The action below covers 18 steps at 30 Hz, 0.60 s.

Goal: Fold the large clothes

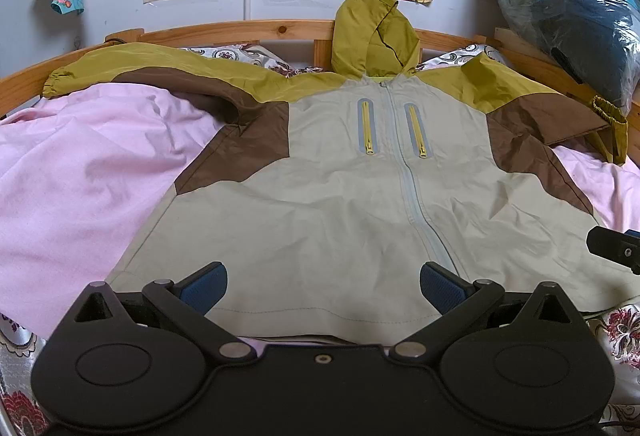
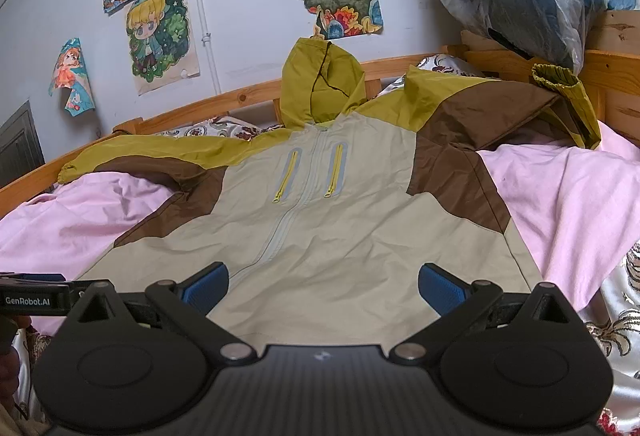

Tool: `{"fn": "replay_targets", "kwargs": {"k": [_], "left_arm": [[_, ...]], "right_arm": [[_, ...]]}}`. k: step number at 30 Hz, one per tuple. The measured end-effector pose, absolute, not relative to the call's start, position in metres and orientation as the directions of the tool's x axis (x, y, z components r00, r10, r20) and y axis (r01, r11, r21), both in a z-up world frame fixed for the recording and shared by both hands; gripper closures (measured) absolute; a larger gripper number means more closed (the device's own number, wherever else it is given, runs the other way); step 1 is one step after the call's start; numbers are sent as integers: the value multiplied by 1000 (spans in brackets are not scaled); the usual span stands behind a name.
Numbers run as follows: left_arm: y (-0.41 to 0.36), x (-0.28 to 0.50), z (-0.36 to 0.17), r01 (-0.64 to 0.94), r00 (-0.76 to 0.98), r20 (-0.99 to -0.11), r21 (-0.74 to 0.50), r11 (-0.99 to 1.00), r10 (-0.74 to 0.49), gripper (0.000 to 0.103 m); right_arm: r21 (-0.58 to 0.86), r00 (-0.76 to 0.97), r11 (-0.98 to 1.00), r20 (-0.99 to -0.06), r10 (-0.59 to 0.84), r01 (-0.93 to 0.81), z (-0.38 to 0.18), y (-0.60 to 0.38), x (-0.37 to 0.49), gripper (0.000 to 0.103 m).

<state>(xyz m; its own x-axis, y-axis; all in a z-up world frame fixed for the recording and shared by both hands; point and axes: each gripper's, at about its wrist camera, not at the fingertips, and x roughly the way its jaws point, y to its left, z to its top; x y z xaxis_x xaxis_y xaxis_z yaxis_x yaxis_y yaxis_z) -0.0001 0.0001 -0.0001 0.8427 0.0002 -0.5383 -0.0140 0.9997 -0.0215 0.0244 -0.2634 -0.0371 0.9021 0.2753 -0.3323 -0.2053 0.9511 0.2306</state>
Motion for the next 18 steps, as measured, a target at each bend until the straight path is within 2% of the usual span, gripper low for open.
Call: {"fn": "replay_targets", "kwargs": {"k": [18], "left_arm": [[0,0,0,-15,842,-539,-22,1000,1,1]], "right_arm": [[231,902,952,-333,274,-203,-41,-263,24,0]]}}
